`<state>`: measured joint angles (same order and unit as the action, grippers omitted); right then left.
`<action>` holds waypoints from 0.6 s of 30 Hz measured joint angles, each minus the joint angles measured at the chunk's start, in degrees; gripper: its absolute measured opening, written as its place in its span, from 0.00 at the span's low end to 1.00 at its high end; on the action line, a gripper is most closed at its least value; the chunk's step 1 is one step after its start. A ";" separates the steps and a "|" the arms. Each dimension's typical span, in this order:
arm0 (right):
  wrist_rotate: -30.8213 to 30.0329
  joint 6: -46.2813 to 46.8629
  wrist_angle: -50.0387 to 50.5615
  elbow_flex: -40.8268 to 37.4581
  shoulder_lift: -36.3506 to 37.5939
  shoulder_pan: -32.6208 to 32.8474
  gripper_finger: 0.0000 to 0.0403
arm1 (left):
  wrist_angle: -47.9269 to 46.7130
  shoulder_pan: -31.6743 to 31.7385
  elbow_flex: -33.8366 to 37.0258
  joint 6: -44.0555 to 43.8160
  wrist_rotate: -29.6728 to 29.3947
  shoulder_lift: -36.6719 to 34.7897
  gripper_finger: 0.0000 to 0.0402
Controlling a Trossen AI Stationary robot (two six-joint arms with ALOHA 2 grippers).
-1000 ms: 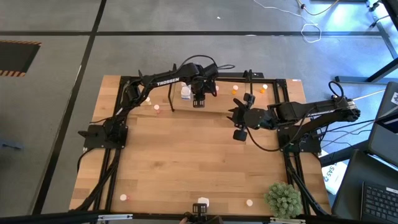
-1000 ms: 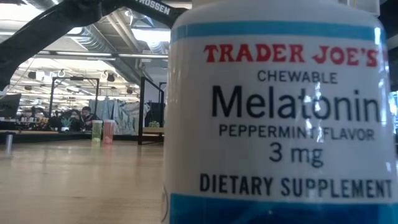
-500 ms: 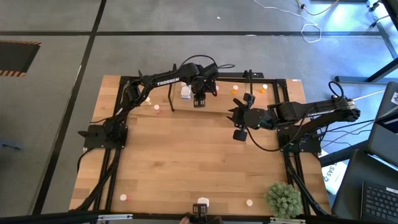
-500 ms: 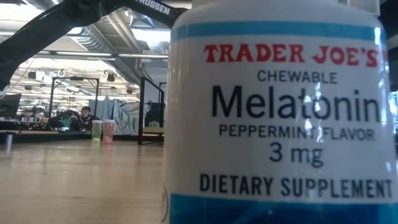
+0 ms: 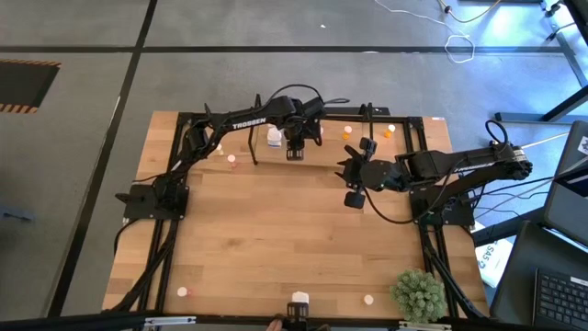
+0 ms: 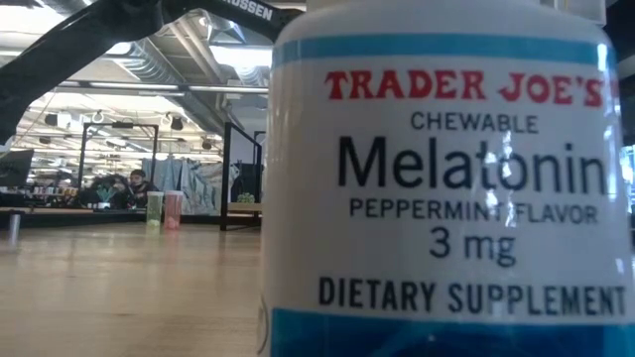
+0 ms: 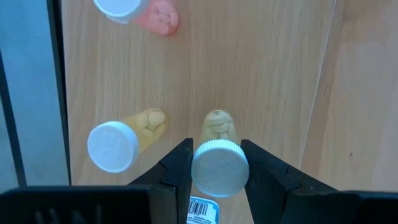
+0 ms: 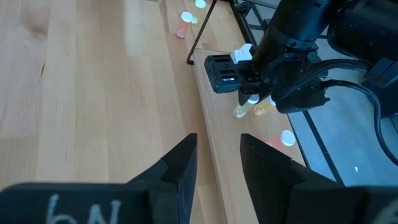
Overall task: Pick and place medicine bottles onto shelf by color
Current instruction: Put the bottom yellow pill bottle on the shelf aligned with the other yellow pill bottle
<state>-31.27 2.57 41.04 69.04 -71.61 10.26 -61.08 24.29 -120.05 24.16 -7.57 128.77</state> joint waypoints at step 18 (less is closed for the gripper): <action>-0.01 -0.01 -0.02 0.00 0.00 0.00 0.31 | 0.18 0.33 0.00 -1.09 0.18 0.00 0.27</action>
<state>-31.27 2.55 41.01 69.04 -71.61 10.26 -60.90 24.62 -120.05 23.07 -7.40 128.77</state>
